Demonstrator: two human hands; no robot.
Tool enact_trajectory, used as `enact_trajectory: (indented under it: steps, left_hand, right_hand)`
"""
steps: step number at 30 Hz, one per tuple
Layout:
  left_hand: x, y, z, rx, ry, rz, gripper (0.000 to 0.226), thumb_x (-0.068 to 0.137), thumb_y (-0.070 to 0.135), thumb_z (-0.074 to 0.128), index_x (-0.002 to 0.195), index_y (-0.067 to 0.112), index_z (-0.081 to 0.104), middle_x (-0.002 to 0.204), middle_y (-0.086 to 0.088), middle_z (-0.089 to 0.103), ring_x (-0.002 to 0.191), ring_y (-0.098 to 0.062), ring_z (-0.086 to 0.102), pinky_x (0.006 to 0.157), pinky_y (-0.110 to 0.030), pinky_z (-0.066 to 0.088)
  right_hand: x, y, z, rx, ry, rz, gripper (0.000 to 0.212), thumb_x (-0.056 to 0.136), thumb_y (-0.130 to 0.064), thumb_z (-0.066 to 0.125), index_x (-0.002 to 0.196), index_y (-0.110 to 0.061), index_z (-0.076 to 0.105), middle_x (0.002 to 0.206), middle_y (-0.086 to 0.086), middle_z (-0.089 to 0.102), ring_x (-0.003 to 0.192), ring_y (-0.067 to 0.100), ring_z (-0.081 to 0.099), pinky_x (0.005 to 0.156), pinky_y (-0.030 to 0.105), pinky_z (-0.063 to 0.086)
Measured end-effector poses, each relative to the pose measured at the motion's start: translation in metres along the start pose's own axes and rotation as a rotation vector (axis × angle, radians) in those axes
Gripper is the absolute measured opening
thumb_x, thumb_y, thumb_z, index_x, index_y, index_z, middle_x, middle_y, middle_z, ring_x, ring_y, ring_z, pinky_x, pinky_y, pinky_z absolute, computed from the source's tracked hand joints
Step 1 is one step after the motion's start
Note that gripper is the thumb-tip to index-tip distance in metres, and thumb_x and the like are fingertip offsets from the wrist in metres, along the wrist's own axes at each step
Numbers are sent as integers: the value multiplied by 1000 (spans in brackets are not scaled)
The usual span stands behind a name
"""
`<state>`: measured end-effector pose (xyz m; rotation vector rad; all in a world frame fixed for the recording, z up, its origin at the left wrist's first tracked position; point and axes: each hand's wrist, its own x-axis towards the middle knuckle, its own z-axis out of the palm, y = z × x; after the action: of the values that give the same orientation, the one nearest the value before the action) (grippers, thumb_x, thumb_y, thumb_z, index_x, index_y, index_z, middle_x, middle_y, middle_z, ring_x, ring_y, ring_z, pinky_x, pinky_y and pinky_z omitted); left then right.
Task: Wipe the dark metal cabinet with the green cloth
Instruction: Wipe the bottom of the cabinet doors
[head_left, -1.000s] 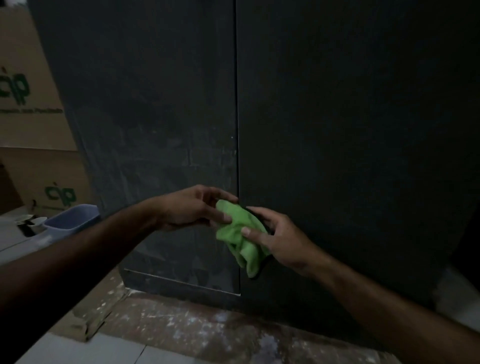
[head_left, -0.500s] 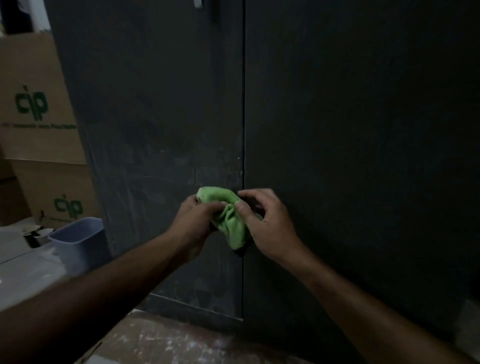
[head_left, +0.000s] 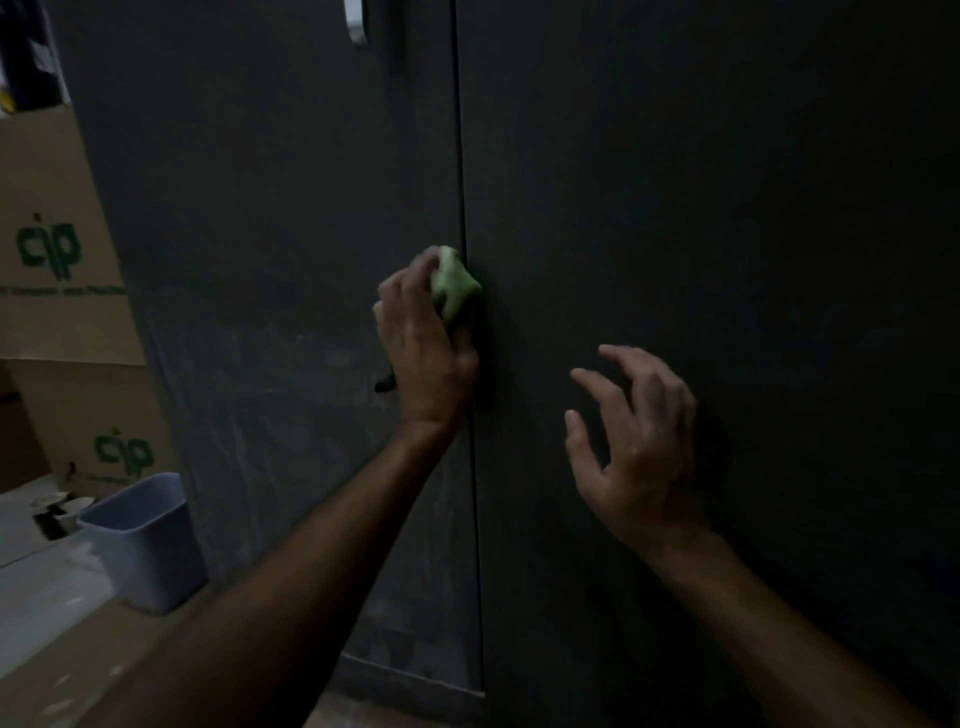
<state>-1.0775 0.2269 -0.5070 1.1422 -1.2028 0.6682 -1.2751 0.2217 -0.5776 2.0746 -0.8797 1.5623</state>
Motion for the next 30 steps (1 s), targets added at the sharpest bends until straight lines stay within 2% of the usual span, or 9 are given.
enact_trajectory:
  steps: [3,6,10,12,15,18,21,26,30]
  left_hand:
    - [-51,-37,-13,99,-176,197,52,84,16,71,131,13,50,124,-19,53,113,-27,45,95,-35,36]
    - [-99,-76,-44,215,-367,204,44,86,26,63,126,7,56,123,-20,56,112,-36,50,96,-44,37]
    - [-18,-83,-38,187,58,-207,44,80,13,50,118,-7,55,115,-31,52,112,-44,47,100,-41,30]
    - [33,-68,-24,113,207,-202,46,81,13,54,124,-5,55,118,-29,54,113,-34,43,100,-38,31]
    - [-5,-57,-12,120,-18,194,40,88,27,63,122,7,56,115,-18,55,108,-26,47,93,-40,38]
    - [-84,-93,-45,168,-293,279,43,87,35,61,122,10,56,120,-18,56,112,-27,47,93,-47,44]
    - [-76,-140,-68,224,-183,99,42,90,27,52,114,-7,60,114,-29,55,110,-32,46,94,-54,44]
    - [39,-140,-50,98,354,-534,45,89,21,49,126,-4,49,132,-26,44,117,-26,43,104,-35,34]
    - [-46,-122,-30,174,-30,192,38,87,23,61,120,8,54,120,-19,52,110,-30,47,95,-37,36]
  right_hand:
    - [-17,-3,11,34,-33,-149,38,90,-19,64,127,-9,63,141,16,52,139,33,40,115,57,31]
    - [-22,-19,22,136,-103,-292,36,91,-18,62,126,-9,64,142,15,53,140,31,40,117,50,30]
    - [-11,-41,39,210,-114,-340,36,90,-15,64,125,-7,64,139,15,55,140,29,42,116,47,34]
    - [3,-48,46,231,-78,-307,37,89,-12,65,125,-4,64,139,16,55,139,31,43,113,49,36]
    - [33,-55,51,231,-31,-312,39,91,-10,60,129,0,61,140,18,54,139,32,42,113,49,37]
    - [55,-61,57,109,-105,-413,45,92,-12,57,134,2,55,144,20,50,141,33,38,115,49,34]
    - [63,-62,72,-123,-257,-557,55,95,-21,55,143,2,45,155,21,36,147,35,27,120,49,27]
    - [60,-52,93,-470,-267,-652,61,104,-32,33,153,1,21,163,22,8,152,34,6,124,47,14]
    - [61,-49,97,-503,-205,-683,62,103,-29,35,153,5,20,162,25,10,152,36,8,124,47,11]
